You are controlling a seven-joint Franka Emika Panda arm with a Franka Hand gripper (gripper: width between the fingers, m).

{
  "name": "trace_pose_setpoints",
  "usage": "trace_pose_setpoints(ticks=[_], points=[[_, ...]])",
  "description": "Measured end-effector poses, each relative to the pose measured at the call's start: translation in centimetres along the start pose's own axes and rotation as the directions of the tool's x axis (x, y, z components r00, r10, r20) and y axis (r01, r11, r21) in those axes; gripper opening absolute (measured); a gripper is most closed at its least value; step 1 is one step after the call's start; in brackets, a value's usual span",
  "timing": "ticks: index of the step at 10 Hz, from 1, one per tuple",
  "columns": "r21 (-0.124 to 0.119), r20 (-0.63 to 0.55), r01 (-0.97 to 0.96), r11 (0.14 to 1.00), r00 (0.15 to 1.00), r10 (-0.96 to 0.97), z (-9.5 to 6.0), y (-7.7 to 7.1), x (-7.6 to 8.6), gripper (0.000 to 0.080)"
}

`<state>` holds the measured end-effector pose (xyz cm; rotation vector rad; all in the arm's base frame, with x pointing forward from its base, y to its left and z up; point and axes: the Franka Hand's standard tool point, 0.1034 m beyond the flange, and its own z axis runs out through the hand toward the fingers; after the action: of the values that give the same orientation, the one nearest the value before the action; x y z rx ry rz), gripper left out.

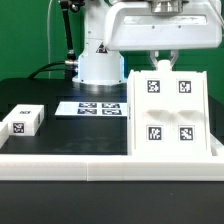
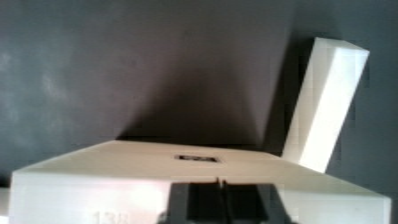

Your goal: Assemble cabinet

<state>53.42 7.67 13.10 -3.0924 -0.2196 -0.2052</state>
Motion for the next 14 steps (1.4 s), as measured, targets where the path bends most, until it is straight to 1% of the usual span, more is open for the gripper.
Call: trace_pose_setpoints(ticks=[2, 3, 4, 5, 6, 7, 9, 10, 11, 12, 13, 14], points=[[0.004, 0.005, 0.002, 1.0, 1.0, -0.002, -0.9, -0.2, 1.3, 0.0002], [0.006, 0.016, 0.001, 1.0, 1.0, -0.001, -1.0, -0.2, 1.8, 0.0002], [0.006, 0.017, 0.001, 1.0, 1.0, -0.001, -0.7, -0.1, 2.0, 0.0002], [0.005, 0.017, 0.001, 1.0, 1.0, -0.001, -0.7, -0.1, 2.0, 0.0002], [0.006, 0.018, 0.0, 1.0, 1.0, 0.0, -0.6, -0.1, 1.9, 0.0125], [0.006, 0.018, 0.0, 1.0, 1.0, 0.0, -0.6, -0.1, 1.9, 0.0125], [0.006, 0.018, 0.0, 1.0, 1.0, 0.0, -0.6, -0.1, 1.9, 0.0411], [0.006, 0.018, 0.0, 1.0, 1.0, 0.0, -0.6, -0.1, 1.9, 0.0411], [0.006, 0.019, 0.0, 1.0, 1.0, 0.0, -0.6, -0.1, 1.9, 0.0601], [0.006, 0.019, 0.0, 1.0, 1.0, 0.0, -0.6, -0.1, 1.9, 0.0747], [0.006, 0.019, 0.0, 1.0, 1.0, 0.0, -0.6, -0.1, 1.9, 0.0747], [0.005, 0.018, -0.009, 1.0, 1.0, 0.008, -0.6, -0.2, 1.8, 0.0789]])
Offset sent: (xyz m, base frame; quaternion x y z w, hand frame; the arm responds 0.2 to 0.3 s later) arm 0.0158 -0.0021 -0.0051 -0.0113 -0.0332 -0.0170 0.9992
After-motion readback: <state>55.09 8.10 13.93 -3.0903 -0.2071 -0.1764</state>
